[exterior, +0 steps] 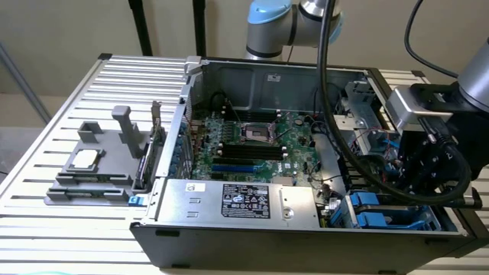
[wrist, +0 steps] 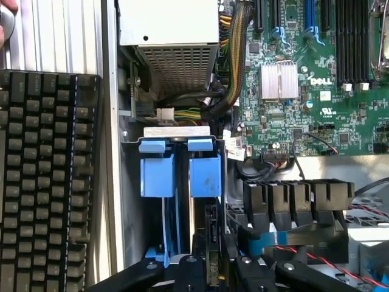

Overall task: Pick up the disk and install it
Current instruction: 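Insert the first disk wire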

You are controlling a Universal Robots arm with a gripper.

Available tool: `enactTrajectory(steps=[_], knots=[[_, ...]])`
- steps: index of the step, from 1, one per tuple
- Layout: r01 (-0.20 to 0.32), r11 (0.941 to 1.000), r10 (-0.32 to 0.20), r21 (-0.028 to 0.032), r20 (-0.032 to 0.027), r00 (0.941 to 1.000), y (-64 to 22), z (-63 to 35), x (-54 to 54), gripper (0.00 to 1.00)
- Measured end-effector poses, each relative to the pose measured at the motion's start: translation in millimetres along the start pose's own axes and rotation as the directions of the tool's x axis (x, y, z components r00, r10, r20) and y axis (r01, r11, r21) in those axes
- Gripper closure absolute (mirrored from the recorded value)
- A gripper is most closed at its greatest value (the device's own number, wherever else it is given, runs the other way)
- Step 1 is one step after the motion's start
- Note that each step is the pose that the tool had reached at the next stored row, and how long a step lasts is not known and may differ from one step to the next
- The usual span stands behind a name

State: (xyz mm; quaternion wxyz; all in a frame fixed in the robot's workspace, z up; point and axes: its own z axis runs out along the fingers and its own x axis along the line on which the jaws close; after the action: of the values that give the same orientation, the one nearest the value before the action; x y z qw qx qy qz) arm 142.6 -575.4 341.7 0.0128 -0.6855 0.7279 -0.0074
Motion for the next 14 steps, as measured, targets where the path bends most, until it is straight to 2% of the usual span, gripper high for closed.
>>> enactTrajectory(steps=[6, 9, 11, 14], knots=[[0.000, 1.0000, 0.000, 0.0000, 0.0004, 1.0000, 1.0, -23.7, -0.1, 0.75], [0.000, 1.0000, 0.000, -0.0001, 0.0019, 1.0000, 3.6, -31.5, 0.0, 0.75], [0.000, 1.0000, 0.000, -0.0001, 0.0028, 1.0000, 7.3, -34.6, 0.3, 0.75], [0.000, 1.0000, 0.000, 0.0014, 0.0057, 1.0000, 17.9, -38.4, 0.8, 0.75]])
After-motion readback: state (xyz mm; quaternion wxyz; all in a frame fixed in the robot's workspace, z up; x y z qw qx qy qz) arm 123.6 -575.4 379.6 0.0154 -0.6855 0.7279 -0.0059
